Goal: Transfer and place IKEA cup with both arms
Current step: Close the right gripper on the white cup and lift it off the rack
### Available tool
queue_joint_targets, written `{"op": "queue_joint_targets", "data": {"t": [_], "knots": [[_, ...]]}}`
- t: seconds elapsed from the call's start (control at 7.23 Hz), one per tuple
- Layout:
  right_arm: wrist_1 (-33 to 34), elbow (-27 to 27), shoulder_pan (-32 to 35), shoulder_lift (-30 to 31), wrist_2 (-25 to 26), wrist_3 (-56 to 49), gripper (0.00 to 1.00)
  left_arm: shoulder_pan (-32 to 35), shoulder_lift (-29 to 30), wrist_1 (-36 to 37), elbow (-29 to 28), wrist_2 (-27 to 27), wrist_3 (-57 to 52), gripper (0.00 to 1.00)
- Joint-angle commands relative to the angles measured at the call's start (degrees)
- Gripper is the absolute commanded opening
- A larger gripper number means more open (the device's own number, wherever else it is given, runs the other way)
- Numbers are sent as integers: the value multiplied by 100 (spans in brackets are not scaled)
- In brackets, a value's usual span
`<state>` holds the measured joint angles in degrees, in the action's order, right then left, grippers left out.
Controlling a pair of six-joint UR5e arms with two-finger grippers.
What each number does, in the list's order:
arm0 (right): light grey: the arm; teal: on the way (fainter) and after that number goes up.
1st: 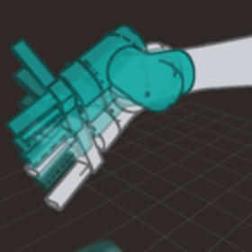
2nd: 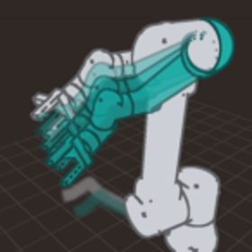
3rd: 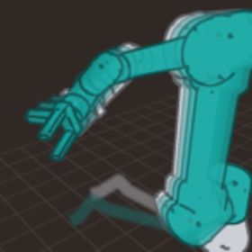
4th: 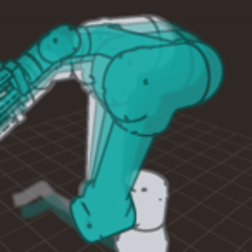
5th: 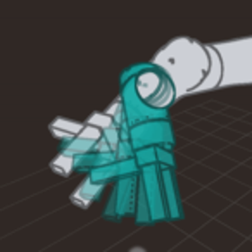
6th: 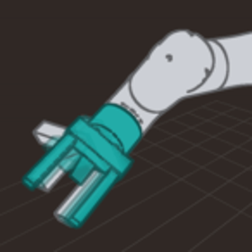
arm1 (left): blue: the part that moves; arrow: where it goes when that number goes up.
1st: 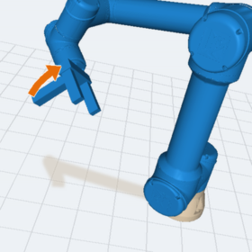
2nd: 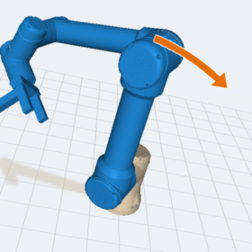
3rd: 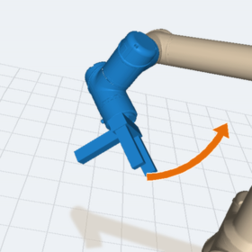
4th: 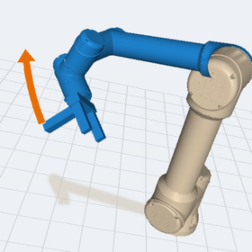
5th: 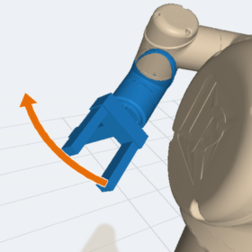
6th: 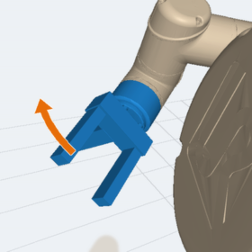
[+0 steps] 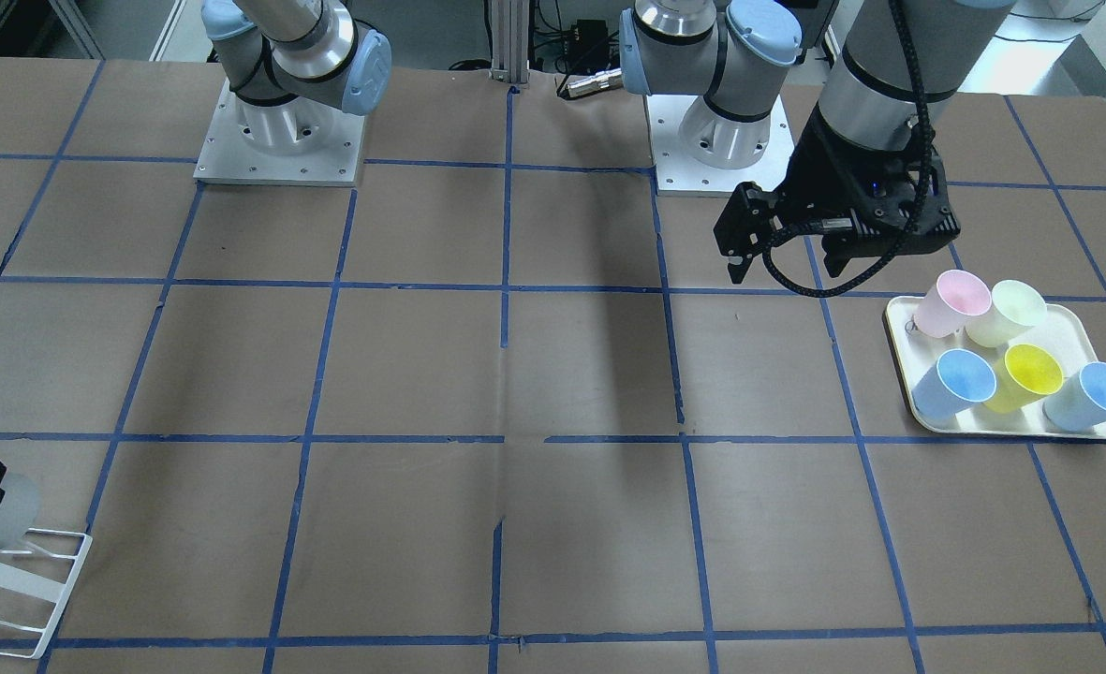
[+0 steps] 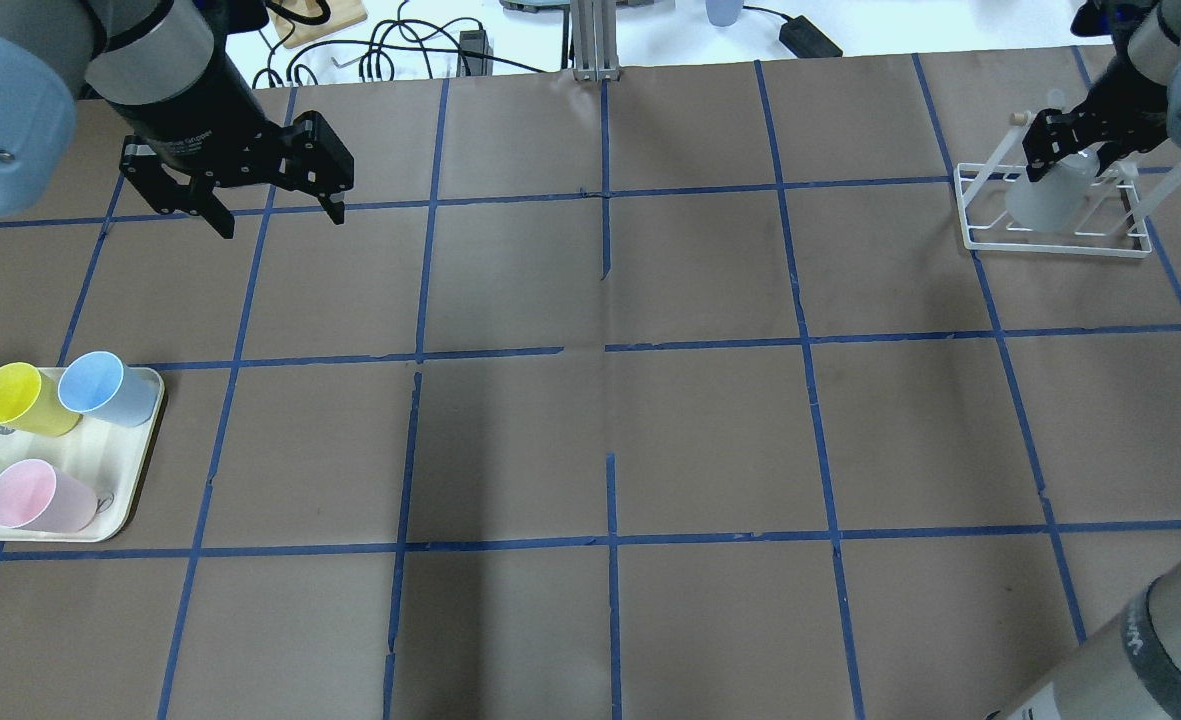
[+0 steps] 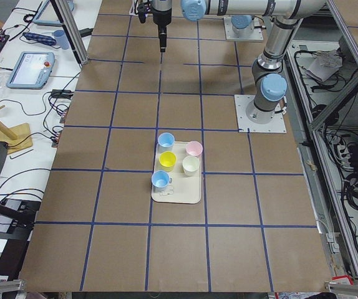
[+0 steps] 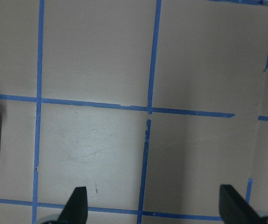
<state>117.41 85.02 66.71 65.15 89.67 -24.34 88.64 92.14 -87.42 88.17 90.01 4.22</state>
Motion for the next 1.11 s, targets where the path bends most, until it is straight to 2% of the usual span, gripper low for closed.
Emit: {"op": "queue_joint_targets", "data": {"t": [0.0,0.14,0.42,0.55,0.69,0.97], "knots": [[-401,-3,0,365,15,-27,17,-14,-29,-46,-45,-254,0,100],[-542,-3,0,541,24,-45,16,-14,-30,-64,-159,-239,0,100],[-902,-3,0,944,156,-62,16,-205,-12,-546,-326,-317,-9,100],[-1200,-21,35,1190,130,-62,16,-425,-29,-556,-248,-814,-61,100],[-1795,-99,131,1419,-79,-62,13,-566,-38,-574,-178,-1080,-262,100],[-2543,-162,342,1517,-1454,-45,13,-716,-38,-662,-160,-1336,-481,100]]}}
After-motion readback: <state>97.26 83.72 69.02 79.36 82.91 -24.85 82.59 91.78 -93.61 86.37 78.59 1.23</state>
